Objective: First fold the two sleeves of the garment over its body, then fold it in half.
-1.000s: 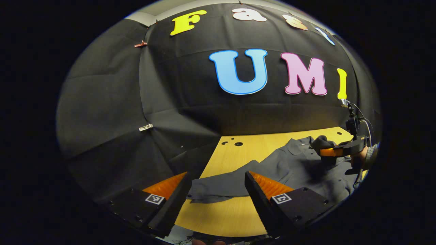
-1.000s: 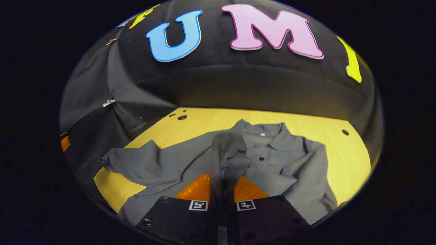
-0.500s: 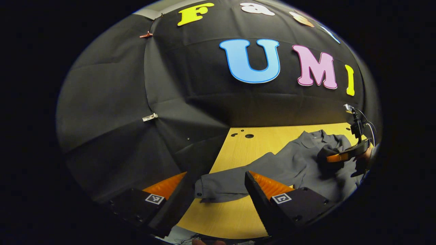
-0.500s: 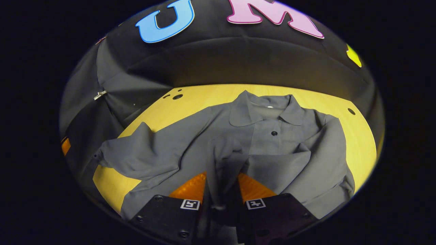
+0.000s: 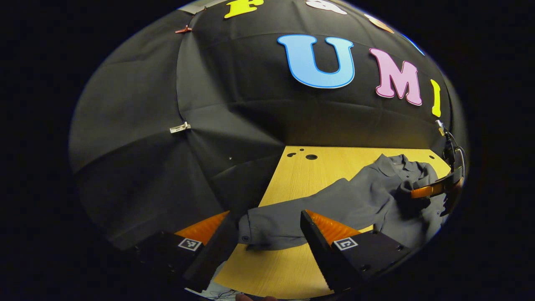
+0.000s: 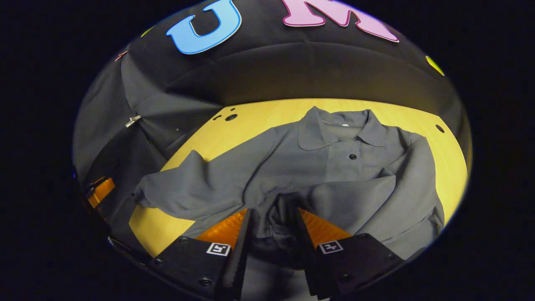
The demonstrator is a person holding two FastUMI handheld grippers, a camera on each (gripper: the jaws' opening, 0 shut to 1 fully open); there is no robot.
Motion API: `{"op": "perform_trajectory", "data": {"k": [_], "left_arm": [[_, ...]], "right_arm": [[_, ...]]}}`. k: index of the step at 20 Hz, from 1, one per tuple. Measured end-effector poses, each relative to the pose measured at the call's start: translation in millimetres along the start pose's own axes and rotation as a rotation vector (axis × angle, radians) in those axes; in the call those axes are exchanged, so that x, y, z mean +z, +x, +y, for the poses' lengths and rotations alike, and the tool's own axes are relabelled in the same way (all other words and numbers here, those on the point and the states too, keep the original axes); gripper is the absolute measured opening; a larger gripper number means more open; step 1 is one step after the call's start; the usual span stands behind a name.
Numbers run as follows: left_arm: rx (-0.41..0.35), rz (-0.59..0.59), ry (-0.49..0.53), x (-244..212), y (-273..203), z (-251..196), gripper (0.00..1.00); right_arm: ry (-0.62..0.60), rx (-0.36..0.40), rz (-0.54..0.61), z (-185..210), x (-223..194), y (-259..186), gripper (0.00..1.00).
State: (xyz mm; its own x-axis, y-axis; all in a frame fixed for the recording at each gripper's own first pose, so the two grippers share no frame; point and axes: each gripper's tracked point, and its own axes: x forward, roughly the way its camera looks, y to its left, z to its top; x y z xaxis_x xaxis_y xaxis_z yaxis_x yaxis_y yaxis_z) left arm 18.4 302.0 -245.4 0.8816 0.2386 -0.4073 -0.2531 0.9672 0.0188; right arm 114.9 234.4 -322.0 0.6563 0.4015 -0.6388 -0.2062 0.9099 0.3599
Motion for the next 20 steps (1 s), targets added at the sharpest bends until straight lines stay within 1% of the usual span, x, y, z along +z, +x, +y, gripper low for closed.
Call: {"op": "perform_trajectory", "data": {"k": [1,3,4,8,10,12,14,17,19,20], "left_arm": [[-0.002,0.007,-0.009,-3,8,0,0.99],[-0.007,0.039,-0.029,-15,22,0,0.99],[-0.011,0.059,-0.041,-22,28,1,0.99],[0.005,0.149,-0.11,-53,57,6,0.99],[0.022,0.191,-0.126,-68,66,11,0.99],[0.043,0.239,-0.108,-85,75,14,0.99],[0.043,0.27,-0.089,-97,80,14,0.98],[0.044,0.325,-0.108,-110,86,11,0.98],[0.046,0.325,-0.105,-111,91,11,1.0],[0.037,0.324,-0.092,-110,91,3,0.98]], "right_arm": [[0.014,0.021,0.004,6,0,-6,0.63],[0.03,0.043,-0.01,14,7,-20,0.72],[0.031,0.044,-0.02,13,10,-28,0.74],[0.024,0.01,-0.067,3,20,-60,0.75],[0.036,-0.01,-0.075,-4,20,-74,0.75],[0.058,-0.027,-0.082,-10,20,-87,0.75],[0.075,-0.043,-0.102,-17,23,-99,0.75],[0.093,-0.062,-0.116,-26,22,-116,0.75],[0.094,-0.079,-0.125,-34,21,-127,0.75],[0.096,-0.083,-0.134,-37,22,-133,0.75]]}}
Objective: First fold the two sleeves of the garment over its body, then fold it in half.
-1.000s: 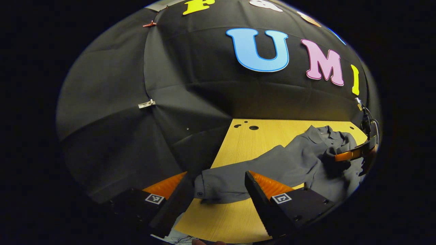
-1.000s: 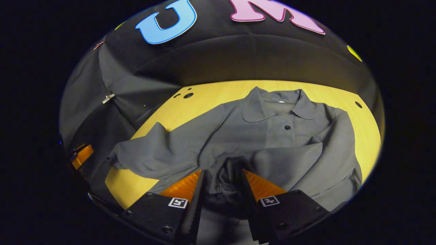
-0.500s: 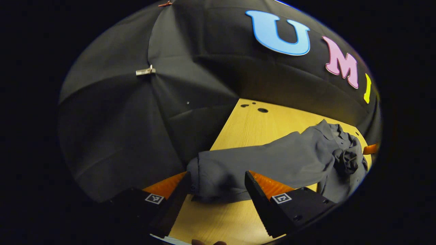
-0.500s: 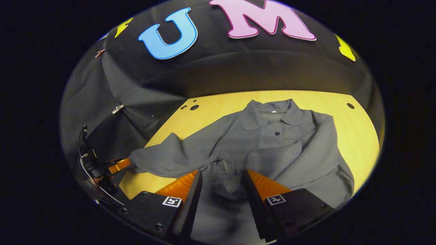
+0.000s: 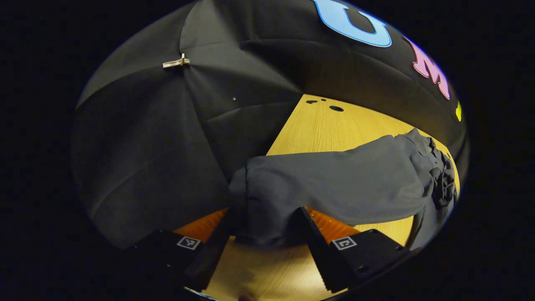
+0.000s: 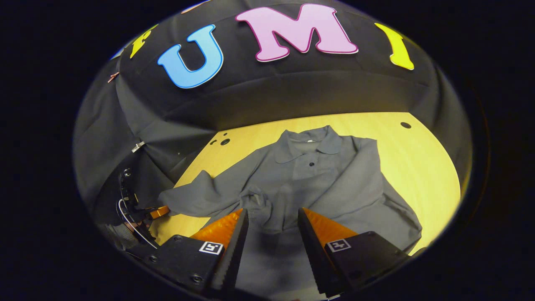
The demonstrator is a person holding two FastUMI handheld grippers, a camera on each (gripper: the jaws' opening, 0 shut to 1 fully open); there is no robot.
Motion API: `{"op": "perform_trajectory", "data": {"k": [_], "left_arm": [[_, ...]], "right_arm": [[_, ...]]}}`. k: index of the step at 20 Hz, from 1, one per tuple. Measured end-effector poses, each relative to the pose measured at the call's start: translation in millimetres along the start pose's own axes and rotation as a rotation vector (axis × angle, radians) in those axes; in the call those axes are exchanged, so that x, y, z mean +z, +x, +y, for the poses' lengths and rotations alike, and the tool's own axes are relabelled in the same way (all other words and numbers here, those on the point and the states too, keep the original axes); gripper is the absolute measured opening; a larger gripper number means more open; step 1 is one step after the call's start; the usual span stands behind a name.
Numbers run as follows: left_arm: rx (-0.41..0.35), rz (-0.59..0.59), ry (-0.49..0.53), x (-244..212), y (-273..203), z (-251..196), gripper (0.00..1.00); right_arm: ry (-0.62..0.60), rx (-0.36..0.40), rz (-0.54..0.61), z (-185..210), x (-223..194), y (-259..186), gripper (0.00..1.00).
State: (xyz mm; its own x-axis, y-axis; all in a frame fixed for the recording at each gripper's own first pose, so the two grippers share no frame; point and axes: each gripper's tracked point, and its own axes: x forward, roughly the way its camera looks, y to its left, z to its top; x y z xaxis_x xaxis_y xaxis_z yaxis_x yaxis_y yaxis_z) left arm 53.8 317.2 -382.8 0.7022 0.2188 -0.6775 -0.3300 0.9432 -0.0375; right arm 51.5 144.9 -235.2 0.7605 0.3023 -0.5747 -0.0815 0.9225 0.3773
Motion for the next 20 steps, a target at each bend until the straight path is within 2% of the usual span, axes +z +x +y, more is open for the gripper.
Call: {"op": "perform_trajectory", "data": {"k": [3,5,7,12,17,20], "left_arm": [[-0.051,0.012,0.073,3,1,-20,0.48],[-0.02,-0.011,0.112,11,-2,-22,0.14],[-0.022,-0.084,0.099,34,-13,-22,0.1],[-0.022,-0.175,0.107,75,-51,-41,0.09],[-0.091,-0.322,0.123,140,-107,-83,0.09],[-0.16,-0.36,0.146,164,-133,-126,0.09]], "right_arm": [[0.01,-0.02,-0.011,-11,-1,-12,0.75],[0.024,-0.031,-0.017,-20,-1,-17,0.75],[0.033,-0.04,-0.025,-27,0,-23,0.75],[0.034,-0.062,-0.047,-49,5,-35,0.74],[0.048,-0.08,-0.063,-73,6,-45,0.75],[0.062,-0.086,-0.067,-87,7,-50,0.75]]}}
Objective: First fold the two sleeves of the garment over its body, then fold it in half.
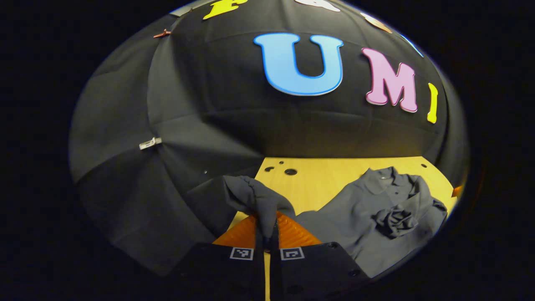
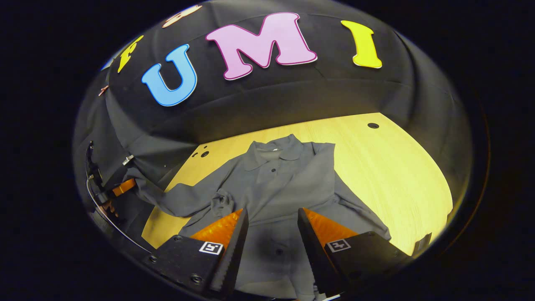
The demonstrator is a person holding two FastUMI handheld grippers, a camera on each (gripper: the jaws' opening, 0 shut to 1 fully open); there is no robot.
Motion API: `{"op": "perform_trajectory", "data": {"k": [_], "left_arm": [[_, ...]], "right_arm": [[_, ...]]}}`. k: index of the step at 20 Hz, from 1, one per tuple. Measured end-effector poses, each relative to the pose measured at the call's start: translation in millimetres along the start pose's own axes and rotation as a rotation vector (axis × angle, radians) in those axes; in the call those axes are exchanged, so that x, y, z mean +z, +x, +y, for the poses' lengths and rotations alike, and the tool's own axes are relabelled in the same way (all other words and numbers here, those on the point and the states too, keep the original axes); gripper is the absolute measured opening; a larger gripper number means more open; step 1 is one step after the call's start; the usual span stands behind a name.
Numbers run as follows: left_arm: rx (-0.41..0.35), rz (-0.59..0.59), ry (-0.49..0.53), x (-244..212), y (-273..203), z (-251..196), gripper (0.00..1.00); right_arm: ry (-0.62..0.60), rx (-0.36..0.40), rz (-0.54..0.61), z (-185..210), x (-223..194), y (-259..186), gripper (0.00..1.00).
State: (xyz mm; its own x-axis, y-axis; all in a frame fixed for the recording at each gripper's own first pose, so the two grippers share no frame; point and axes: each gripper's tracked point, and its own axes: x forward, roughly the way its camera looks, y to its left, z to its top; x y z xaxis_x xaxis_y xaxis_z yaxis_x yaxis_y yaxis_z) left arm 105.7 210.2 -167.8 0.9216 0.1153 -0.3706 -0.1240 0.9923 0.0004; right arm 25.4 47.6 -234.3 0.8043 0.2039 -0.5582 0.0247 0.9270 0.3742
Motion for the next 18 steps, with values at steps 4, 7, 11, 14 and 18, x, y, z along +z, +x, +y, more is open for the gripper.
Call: {"op": "perform_trajectory", "data": {"k": [4,7,11,14,18], "left_arm": [[-0.115,-0.001,-0.01,29,-8,-65,0.09],[-0.195,-0.011,0.002,50,-14,-121,0.09],[-0.302,-0.002,0.046,48,-18,-202,0.09],[-0.373,0.023,0.044,36,-19,-261,0.09],[-0.422,0.038,0.091,14,-13,-319,0.09]], "right_arm": [[0.026,-0.007,-0.012,-19,5,-1,0.75],[0.038,-0.011,-0.015,-35,6,-4,0.75],[0.071,-0.02,-0.02,-57,7,-8,0.74],[0.083,-0.031,-0.021,-76,8,-9,0.74],[0.089,-0.043,0.0,-101,3,-12,0.75]]}}
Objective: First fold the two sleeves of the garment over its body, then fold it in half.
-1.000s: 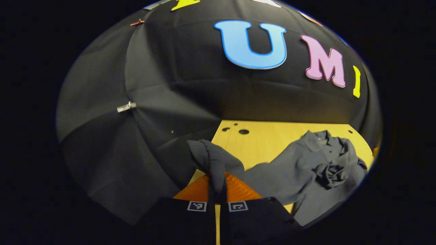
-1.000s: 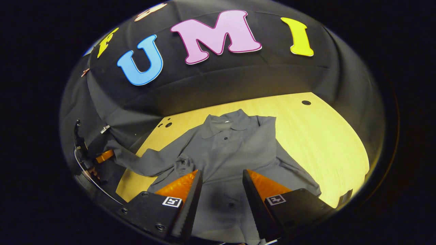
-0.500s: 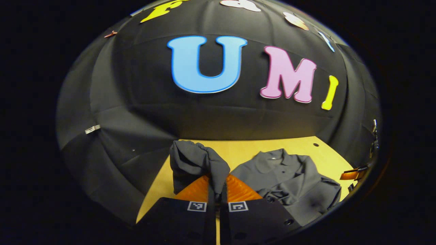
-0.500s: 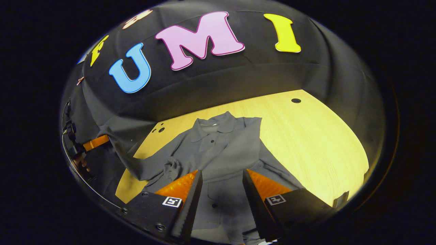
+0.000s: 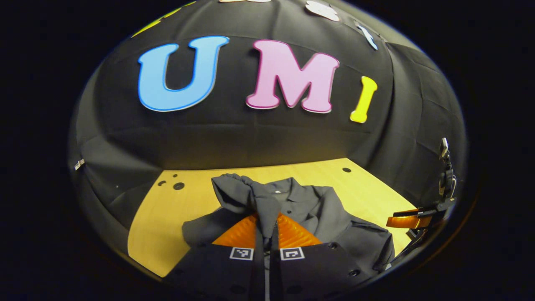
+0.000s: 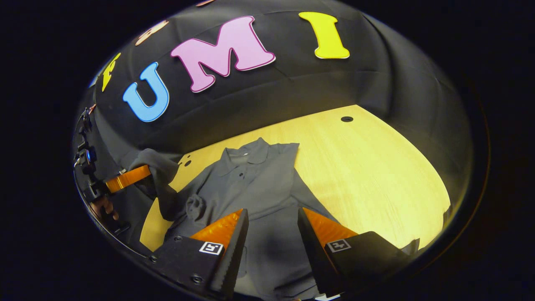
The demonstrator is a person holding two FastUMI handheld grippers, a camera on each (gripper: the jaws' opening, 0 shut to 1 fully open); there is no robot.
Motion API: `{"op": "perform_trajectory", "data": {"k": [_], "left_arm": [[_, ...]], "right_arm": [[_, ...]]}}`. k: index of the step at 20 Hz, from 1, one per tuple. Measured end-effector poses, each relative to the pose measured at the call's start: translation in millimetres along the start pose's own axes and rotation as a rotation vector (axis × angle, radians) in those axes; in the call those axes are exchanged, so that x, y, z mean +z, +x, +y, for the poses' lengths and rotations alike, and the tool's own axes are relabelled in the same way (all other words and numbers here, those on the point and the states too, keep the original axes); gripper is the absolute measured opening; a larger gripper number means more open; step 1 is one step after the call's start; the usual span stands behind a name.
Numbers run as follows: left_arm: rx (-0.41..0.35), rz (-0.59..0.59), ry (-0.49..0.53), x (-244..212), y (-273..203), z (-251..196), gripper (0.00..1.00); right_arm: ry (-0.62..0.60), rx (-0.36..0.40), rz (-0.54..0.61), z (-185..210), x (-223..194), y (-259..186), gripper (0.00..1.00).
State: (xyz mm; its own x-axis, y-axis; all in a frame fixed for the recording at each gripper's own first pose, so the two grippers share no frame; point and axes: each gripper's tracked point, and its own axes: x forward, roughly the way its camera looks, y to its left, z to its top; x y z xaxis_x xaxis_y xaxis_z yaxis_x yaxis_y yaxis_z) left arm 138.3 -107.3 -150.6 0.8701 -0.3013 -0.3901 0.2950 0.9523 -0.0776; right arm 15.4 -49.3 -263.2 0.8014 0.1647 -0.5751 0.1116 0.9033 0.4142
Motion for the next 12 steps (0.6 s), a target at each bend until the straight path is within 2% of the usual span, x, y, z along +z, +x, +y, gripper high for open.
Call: {"op": "perform_trajectory", "data": {"k": [7,12], "left_arm": [[-0.031,0.053,0.051,-37,56,-68,0.09],[-0.026,0.097,0.079,-67,90,-100,0.1]], "right_arm": [[-0.018,-0.003,0.043,-41,2,-1,0.74],[-0.008,-0.002,0.062,-65,4,4,0.75]]}}
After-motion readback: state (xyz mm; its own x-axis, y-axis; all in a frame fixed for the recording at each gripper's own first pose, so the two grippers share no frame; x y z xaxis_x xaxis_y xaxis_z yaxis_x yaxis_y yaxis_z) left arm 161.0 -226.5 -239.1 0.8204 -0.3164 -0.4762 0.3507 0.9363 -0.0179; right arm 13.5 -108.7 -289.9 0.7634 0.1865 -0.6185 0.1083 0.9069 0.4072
